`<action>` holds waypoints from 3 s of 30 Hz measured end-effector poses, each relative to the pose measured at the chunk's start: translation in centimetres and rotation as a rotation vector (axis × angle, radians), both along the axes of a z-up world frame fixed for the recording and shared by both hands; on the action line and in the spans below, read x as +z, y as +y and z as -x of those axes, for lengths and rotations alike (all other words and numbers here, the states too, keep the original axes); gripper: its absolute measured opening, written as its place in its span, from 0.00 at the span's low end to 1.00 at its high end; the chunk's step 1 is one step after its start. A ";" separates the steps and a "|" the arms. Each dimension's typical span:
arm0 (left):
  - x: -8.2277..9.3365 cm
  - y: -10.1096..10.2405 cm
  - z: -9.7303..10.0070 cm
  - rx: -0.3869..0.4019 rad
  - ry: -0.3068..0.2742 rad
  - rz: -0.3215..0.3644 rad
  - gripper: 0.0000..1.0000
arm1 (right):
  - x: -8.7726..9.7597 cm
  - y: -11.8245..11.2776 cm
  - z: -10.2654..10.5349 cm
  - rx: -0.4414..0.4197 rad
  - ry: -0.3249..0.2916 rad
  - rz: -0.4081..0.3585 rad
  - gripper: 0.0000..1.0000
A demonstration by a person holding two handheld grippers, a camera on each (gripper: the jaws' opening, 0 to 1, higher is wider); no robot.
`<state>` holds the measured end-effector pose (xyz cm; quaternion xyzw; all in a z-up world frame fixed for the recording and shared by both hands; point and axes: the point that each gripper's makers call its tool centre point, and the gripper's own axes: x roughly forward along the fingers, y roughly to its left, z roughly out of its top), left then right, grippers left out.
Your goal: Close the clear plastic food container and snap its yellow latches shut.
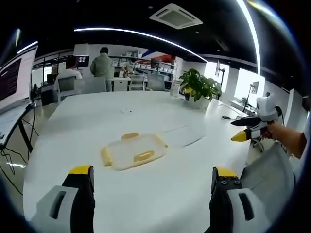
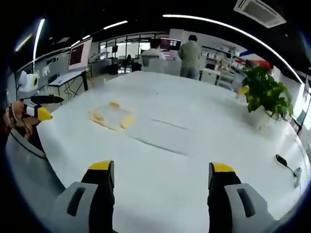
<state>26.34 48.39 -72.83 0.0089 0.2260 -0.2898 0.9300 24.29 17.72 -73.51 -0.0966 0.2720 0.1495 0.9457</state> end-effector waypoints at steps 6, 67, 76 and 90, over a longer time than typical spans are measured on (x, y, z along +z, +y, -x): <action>-0.6 0.6 -1.9 -0.026 0.018 -0.039 0.99 | 0.6 1.2 -2.4 0.048 -0.011 0.019 0.77; -8.6 3.0 -13.6 -0.829 0.151 -0.738 0.84 | -5.6 16.1 -13.8 0.990 0.247 0.401 0.64; -10.5 2.3 -13.7 -0.940 0.202 -0.775 0.74 | -7.9 17.2 -14.4 1.027 0.288 0.389 0.57; -11.6 1.8 -14.1 -0.972 0.261 -0.723 0.62 | -10.4 17.0 -14.6 1.055 0.350 0.382 0.54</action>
